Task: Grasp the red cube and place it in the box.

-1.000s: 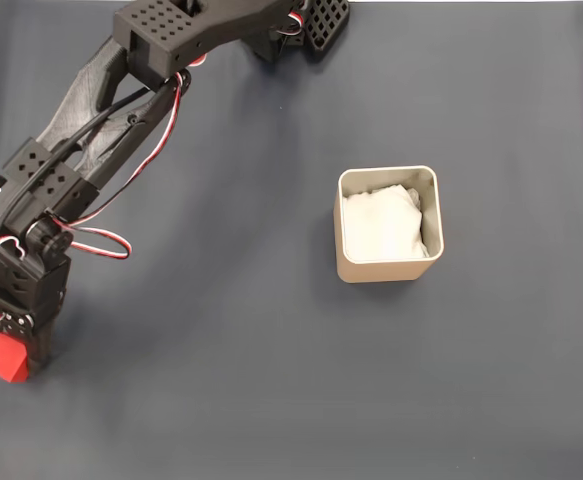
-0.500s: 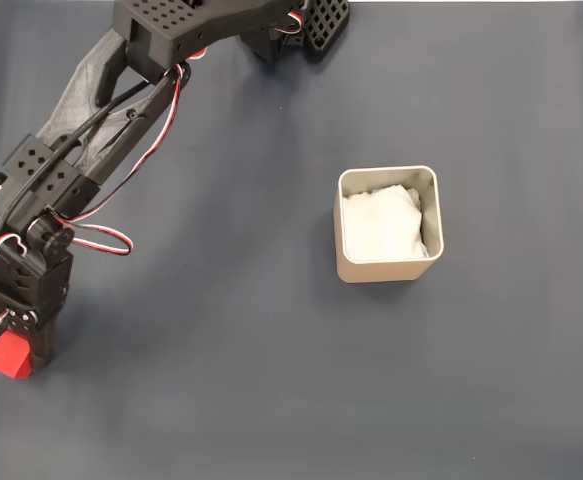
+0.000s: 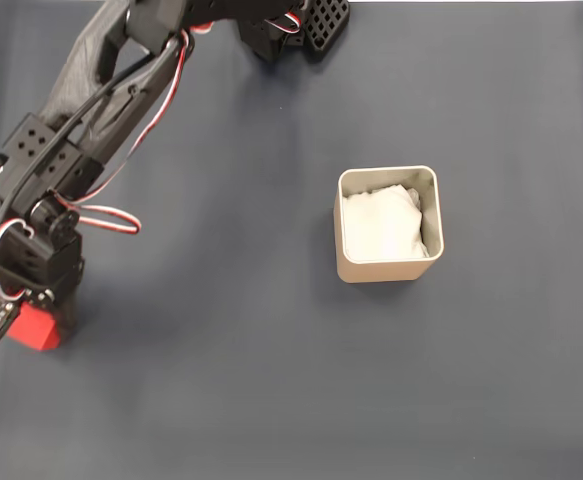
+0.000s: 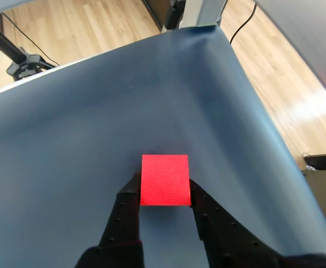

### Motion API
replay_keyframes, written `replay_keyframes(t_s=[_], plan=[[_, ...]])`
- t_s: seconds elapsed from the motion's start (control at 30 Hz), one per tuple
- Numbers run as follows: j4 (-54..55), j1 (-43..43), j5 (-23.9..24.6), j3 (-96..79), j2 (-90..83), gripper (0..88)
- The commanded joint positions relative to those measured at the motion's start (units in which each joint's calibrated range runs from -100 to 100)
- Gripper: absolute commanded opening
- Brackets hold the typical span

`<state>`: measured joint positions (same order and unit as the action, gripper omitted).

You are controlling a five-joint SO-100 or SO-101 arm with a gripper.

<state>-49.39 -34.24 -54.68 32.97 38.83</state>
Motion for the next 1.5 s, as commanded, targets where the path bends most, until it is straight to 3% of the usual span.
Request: replay_keyframes(t_s=[0.0, 0.43, 1.2, 1.47], plan=[[-1.20, 1.04, 0.98, -5.07, -9.97, 0.4], [-6.87, 5.73, 1.71, -23.94, -32.47, 0.3], [-8.59, 24.69, 1.81, -57.95, -67.43, 0.3], [-10.23, 30.51, 2.39, -61.96, -73.23, 0.3]])
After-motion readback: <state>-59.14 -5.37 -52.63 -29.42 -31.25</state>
